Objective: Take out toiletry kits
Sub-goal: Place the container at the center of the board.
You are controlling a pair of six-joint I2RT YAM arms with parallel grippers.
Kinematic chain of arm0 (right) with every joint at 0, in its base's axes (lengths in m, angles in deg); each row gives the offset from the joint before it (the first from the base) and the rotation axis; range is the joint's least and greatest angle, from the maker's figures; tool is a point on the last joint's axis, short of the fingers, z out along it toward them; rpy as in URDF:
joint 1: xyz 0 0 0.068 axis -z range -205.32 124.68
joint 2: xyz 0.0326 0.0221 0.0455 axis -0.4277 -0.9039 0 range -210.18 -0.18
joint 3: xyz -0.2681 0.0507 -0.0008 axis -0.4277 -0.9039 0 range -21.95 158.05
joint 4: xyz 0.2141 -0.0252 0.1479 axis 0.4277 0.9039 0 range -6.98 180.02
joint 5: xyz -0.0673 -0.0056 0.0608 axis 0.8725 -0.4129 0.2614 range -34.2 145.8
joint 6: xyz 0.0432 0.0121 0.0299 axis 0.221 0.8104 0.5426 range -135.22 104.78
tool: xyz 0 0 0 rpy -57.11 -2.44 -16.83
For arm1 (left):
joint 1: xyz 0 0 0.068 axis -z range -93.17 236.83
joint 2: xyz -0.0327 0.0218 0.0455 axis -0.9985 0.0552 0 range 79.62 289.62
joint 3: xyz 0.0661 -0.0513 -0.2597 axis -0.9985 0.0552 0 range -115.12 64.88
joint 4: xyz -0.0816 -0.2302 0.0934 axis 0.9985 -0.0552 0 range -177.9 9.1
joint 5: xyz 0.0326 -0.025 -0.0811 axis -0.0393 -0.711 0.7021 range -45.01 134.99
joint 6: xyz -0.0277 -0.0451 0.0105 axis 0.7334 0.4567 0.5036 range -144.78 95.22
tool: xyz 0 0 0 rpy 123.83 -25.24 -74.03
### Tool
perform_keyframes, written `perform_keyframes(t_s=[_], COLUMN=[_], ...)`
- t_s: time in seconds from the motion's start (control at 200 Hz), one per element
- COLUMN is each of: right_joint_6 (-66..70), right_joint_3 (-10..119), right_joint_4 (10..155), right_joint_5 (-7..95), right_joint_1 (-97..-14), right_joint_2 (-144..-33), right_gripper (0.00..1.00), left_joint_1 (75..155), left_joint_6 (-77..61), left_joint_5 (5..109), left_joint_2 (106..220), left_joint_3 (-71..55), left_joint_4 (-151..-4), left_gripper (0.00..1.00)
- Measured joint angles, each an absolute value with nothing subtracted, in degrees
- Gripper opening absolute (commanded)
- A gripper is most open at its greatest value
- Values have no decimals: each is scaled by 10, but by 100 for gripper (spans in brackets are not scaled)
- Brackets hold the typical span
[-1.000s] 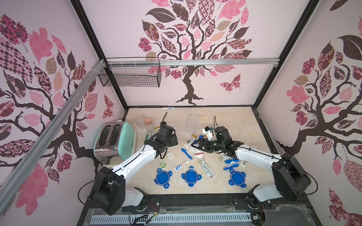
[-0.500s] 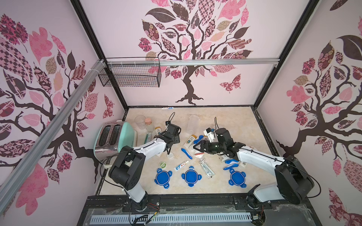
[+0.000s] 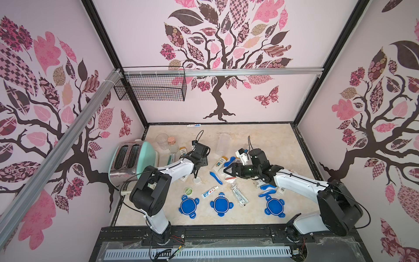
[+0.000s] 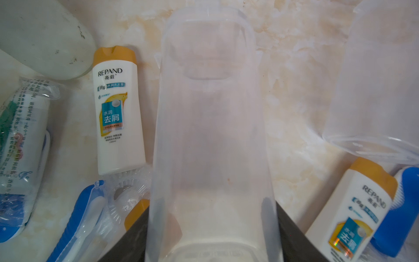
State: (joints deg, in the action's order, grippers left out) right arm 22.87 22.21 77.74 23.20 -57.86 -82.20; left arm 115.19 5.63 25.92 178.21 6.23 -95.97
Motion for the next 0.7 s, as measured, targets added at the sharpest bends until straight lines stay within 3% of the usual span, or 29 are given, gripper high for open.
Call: perform_keyframes(t_s=[0.25,0.535,0.7], right_joint_6=[229,226,211], right_joint_3=[222,222,224], right_joint_4=[777,778,787], right_joint_5=[232,232,246], right_joint_1=[-579,-579,-578], right_joint_2=[-822,-822,-822], right_gripper=[90,91,93], left_joint_1=[1149,1148,1148], left_joint_6=[61,63,60], left_joint_5=[274,286,290], left_joint_2=[1808,1800,1731], left_joint_3=[52,52,53], left_joint_4=[-1000,-1032,-1040], left_gripper=[82,84,84])
